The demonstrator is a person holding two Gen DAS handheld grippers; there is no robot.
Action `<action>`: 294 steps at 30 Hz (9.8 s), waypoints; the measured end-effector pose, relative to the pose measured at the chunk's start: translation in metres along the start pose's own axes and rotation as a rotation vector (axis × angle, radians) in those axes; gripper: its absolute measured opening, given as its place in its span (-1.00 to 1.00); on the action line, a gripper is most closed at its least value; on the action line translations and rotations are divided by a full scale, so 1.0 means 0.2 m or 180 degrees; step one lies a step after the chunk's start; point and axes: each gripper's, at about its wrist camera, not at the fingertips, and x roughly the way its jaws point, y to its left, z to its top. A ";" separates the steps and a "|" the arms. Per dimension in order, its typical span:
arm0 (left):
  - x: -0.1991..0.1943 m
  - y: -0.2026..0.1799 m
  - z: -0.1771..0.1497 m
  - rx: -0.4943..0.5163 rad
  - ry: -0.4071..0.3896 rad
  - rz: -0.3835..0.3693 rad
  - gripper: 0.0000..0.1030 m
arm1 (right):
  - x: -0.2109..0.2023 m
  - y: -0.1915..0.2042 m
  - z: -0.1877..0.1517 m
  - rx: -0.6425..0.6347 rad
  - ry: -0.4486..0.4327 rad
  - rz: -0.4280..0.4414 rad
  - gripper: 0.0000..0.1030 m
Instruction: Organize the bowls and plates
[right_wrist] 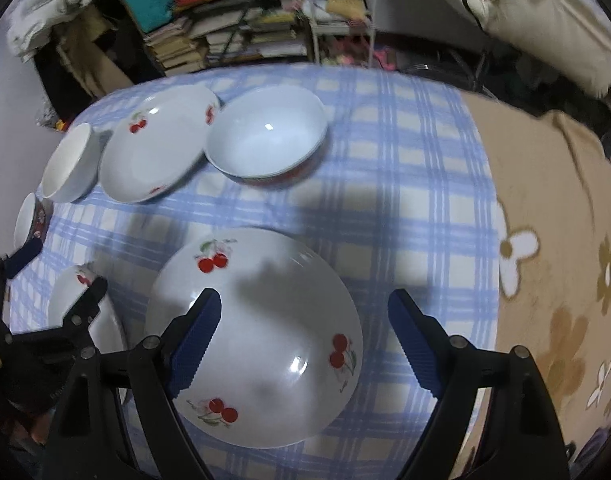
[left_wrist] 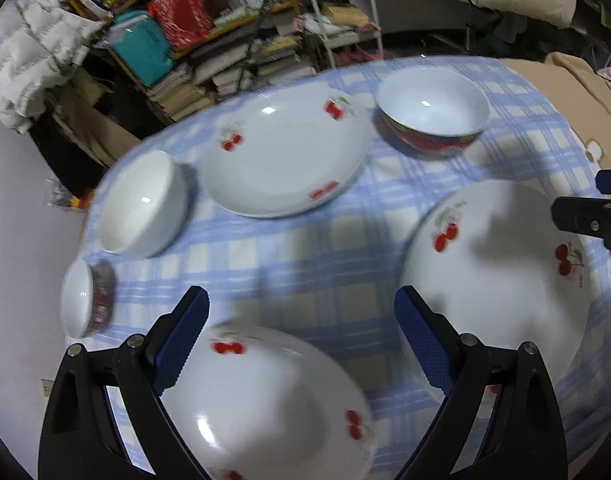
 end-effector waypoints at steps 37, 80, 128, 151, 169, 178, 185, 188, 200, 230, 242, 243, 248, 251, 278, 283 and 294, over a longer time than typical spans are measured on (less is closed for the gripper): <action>0.27 -0.12 -0.03 -0.0397 0.0751 -0.1132 -0.64 | 0.32 -0.31 -0.10 0.0793 0.0802 0.0295 -0.72; -0.13 0.52 -0.25 -0.0833 0.0436 -0.0677 -0.63 | -0.01 0.27 -0.12 -0.0069 0.0332 0.0805 -0.73; 0.21 0.76 -0.68 -0.1169 0.1000 -0.0261 -0.63 | 0.22 0.81 -0.27 -0.0684 0.0187 0.0715 -0.76; -0.06 0.76 -0.53 -0.0934 0.0446 0.0143 0.05 | 0.11 0.71 -0.23 -0.0473 -0.0005 0.0553 -0.49; -0.03 0.84 -0.13 -0.0932 0.0054 0.0253 0.60 | -0.01 0.60 0.13 -0.0383 -0.0315 0.0409 0.67; 0.17 0.81 0.07 -0.1017 0.0127 0.0141 0.60 | 0.00 0.63 0.44 -0.0634 -0.0508 0.0317 0.70; 0.31 0.76 0.18 -0.1071 0.0228 0.0000 0.60 | 0.07 0.62 0.68 -0.0720 -0.0464 0.0476 0.69; 0.39 0.73 0.21 -0.1152 0.0308 -0.0076 0.60 | 0.11 0.63 0.77 -0.0793 -0.0451 0.0488 0.69; 0.56 0.67 0.27 -0.1361 0.0437 -0.0257 0.60 | 0.39 0.62 0.94 -0.1171 -0.0093 0.0241 0.60; 0.69 0.73 0.28 -0.1834 0.0732 -0.0767 -0.70 | 0.63 0.62 0.99 -0.1207 0.0369 0.0254 -0.74; 0.56 0.74 0.19 -0.1762 0.0722 -0.0871 -0.66 | 0.45 0.60 0.89 -0.1195 0.0269 0.0463 -0.78; 0.54 0.74 0.19 -0.1762 0.0719 -0.0880 -0.66 | 0.43 0.60 0.88 -0.1191 0.0268 0.0473 -0.78; 0.45 0.75 0.15 -0.1703 0.0665 -0.0841 -0.67 | 0.35 0.60 0.81 -0.1203 0.0239 0.0483 -0.78; 0.41 0.76 0.12 -0.1701 0.0654 -0.0835 -0.67 | 0.31 0.60 0.78 -0.1185 0.0222 0.0511 -0.78; 0.02 0.93 -0.36 -0.1690 0.0604 -0.0581 -0.67 | 0.04 0.84 0.30 -0.1127 0.0152 0.0849 -0.78; -0.01 0.94 -0.47 -0.1704 0.0654 -0.0513 -0.67 | 0.05 0.89 0.17 -0.1169 0.0186 0.0831 -0.78; 0.02 0.86 -0.65 -0.1696 0.0765 -0.0489 -0.67 | 0.10 0.89 -0.07 -0.1123 0.0243 0.0752 -0.78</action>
